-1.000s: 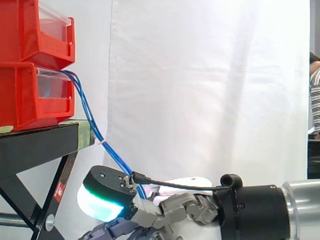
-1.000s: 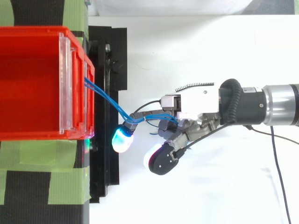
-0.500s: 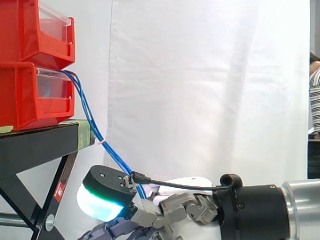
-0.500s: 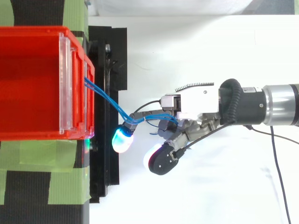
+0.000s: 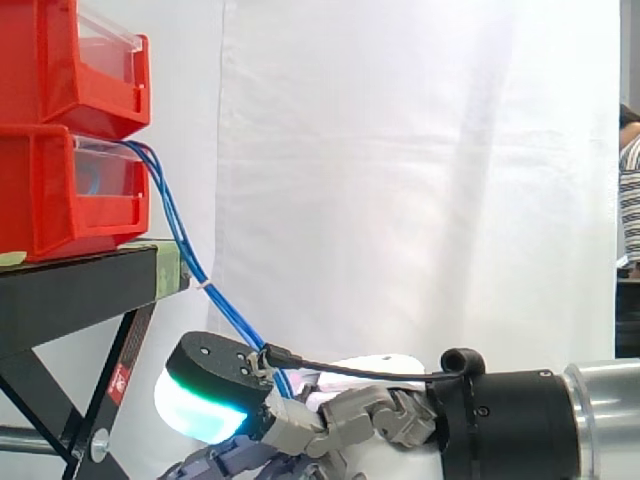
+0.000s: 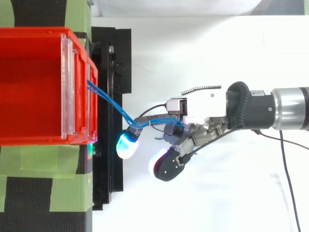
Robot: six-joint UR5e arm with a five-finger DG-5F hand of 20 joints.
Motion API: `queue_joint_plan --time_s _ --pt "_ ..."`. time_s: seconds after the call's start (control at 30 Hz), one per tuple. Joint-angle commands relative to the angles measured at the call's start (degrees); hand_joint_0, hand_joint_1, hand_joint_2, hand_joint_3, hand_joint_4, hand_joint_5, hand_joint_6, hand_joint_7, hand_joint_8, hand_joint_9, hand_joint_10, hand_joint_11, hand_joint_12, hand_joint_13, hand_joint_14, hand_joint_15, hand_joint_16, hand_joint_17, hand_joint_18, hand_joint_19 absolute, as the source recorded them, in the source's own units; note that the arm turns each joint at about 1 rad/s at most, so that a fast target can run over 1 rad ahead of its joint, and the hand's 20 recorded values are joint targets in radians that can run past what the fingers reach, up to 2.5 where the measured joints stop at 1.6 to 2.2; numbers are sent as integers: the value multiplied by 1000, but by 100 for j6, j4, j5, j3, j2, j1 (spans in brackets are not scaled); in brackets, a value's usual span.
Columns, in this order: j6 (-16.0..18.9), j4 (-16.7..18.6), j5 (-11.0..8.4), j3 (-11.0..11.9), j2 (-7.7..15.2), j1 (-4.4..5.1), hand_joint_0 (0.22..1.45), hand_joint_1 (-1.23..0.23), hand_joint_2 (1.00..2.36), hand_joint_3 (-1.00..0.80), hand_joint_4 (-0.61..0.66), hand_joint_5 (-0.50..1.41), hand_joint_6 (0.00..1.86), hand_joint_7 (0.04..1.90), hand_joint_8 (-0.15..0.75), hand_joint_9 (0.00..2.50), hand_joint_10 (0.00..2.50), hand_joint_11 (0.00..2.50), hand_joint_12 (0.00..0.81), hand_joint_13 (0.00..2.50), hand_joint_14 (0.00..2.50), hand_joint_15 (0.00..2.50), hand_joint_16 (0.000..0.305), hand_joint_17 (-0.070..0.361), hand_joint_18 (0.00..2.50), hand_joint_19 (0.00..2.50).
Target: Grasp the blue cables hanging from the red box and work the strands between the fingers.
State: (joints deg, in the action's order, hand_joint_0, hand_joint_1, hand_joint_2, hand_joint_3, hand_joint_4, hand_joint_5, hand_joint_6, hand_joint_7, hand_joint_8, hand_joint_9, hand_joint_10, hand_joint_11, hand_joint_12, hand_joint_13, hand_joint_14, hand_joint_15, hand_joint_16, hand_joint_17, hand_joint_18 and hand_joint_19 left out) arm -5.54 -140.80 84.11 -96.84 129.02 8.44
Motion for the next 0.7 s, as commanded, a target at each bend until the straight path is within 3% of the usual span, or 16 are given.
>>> queue_joint_plan --time_s 0.0,0.67 --pt "0 0 0 7 0 0 742 -511 1000 -1000 385 98 12 925 484 1313 2500 2500 598 1749 2500 1544 230 172 2462 839" --pt "0 0 0 -2 0 0 743 -509 1000 -1000 386 100 12 928 481 1311 2500 2500 598 1750 2500 1545 228 171 2460 843"
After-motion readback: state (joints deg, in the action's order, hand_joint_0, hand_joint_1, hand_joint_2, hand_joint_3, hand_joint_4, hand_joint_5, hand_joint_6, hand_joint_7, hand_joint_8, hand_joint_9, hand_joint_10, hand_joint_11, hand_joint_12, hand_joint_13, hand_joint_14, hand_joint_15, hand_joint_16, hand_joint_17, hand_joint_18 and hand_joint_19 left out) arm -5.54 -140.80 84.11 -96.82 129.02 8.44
